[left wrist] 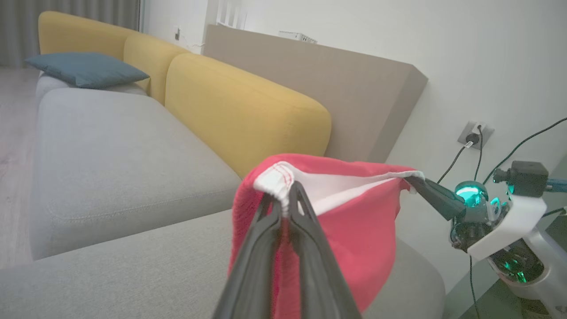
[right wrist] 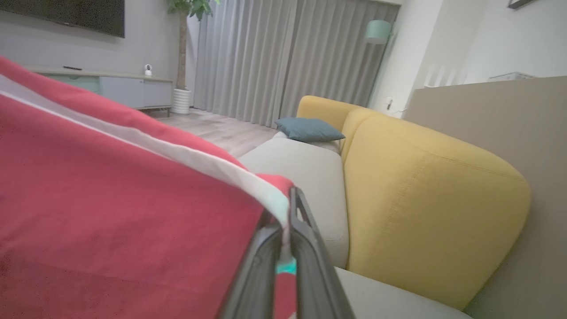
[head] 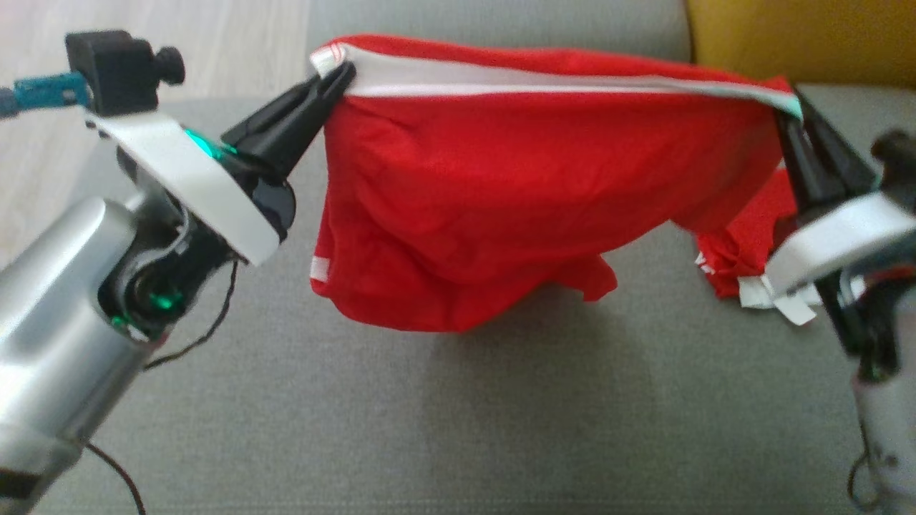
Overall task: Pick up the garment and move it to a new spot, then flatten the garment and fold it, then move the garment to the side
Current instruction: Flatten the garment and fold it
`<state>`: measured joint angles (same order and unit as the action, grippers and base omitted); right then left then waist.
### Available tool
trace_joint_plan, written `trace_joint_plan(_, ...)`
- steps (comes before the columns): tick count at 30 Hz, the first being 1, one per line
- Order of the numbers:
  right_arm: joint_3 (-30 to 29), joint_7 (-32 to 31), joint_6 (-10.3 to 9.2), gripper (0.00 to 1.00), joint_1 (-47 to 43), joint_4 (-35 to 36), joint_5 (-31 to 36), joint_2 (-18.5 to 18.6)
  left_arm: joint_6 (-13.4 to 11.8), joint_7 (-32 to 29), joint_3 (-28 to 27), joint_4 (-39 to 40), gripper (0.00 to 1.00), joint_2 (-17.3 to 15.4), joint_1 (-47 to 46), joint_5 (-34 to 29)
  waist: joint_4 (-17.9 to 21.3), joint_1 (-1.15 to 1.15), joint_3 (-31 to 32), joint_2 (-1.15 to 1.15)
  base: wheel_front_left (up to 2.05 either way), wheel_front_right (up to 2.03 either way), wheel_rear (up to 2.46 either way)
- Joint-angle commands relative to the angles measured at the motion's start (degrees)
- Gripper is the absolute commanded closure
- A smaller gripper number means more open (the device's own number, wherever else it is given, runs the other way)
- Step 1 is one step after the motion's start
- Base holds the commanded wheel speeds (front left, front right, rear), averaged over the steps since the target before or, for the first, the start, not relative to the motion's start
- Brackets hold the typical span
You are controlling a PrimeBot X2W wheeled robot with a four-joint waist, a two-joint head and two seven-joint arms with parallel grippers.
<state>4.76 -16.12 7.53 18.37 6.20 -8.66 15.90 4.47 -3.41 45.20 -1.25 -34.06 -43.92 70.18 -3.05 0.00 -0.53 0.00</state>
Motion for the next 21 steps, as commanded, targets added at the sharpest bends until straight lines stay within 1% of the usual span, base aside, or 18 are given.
trace_joint_plan(1, 1.3, -1.0, -0.04, 1.0, 6.4, 1.9, -0.8, 1.5, -0.6, -0.4, -4.3, 0.6, 1.0, -2.1, -5.8, 0.0, 0.4, 0.0, -3.8, 0.0, 0.0, 0.0, 0.0)
trace_joint_plan(3, 2.9, -1.9, -0.04, 1.0, 11.5, 0.7, -0.9, 2.8, -0.9, -1.4, -4.4, -0.8, 1.0, -1.8, -8.8, -0.9, 0.7, 0.0, -7.2, 0.0, 0.0, 0.0, 0.0)
trace_joint_plan(5, 4.2, -2.5, -0.04, 1.0, 17.8, -2.6, -3.0, 2.5, -0.8, -2.2, -4.6, -3.4, 1.0, -1.2, -12.6, -2.2, 1.2, 0.0, -10.9, 0.0, 0.0, 0.0, 0.0)
trace_joint_plan(8, 7.8, -1.9, -0.04, 1.0, 29.8, -10.0, -2.8, 4.1, -0.5, -2.5, -5.6, -9.5, 1.0, 0.5, -19.5, -3.7, 2.0, 0.0, -16.8, 0.0, 0.0, 0.0, 0.0)
trace_joint_plan(10, 8.8, -0.3, -0.04, 1.0, 38.3, -16.5, -3.4, 3.5, -0.2, -1.6, -6.4, -14.5, 1.0, 1.8, -24.8, -5.4, 2.3, 0.0, -20.3, 0.0, 0.0, 0.0, 0.0)
trace_joint_plan(13, 8.6, 4.2, -0.04, 1.0, 50.9, -26.3, -1.9, 2.1, 0.1, 2.3, -7.9, -22.4, 1.0, 4.3, -33.1, -8.5, 2.6, 0.0, -24.8, 0.0, 0.0, 0.0, 0.0)
trace_joint_plan(16, 6.4, 10.5, -0.04, 1.0, 60.7, -34.9, 1.8, -0.1, 0.7, 7.7, -8.8, -29.1, 1.0, 6.9, -39.9, -11.5, 2.5, 0.0, -27.9, 0.0, 0.0, 0.0, 0.0)
trace_joint_plan(19, 2.6, 16.7, -0.04, 1.0, 66.2, -42.5, 5.3, -2.6, 1.5, 13.5, -8.9, -34.3, 1.0, 9.3, -44.0, -13.8, 2.2, 0.0, -30.0, 0.0, 0.0, 0.0, 0.0)
trace_joint_plan(20, 2.6, 16.7, -0.04, 1.0, 66.2, -42.5, 5.3, -2.6, 1.5, 13.5, -8.9, -34.3, 1.0, 9.3, -44.0, -13.8, 2.2, 0.0, -30.0, 0.0, 0.0, 0.0, 0.0)
trace_joint_plan(21, 1.4, 18.5, -0.04, 1.0, 67.1, -44.7, 6.5, -3.5, 1.8, 15.0, -8.8, -35.7, 1.0, 10.1, -44.7, -14.2, 2.1, 0.0, -30.6, 0.0, 0.0, 0.0, 0.0)
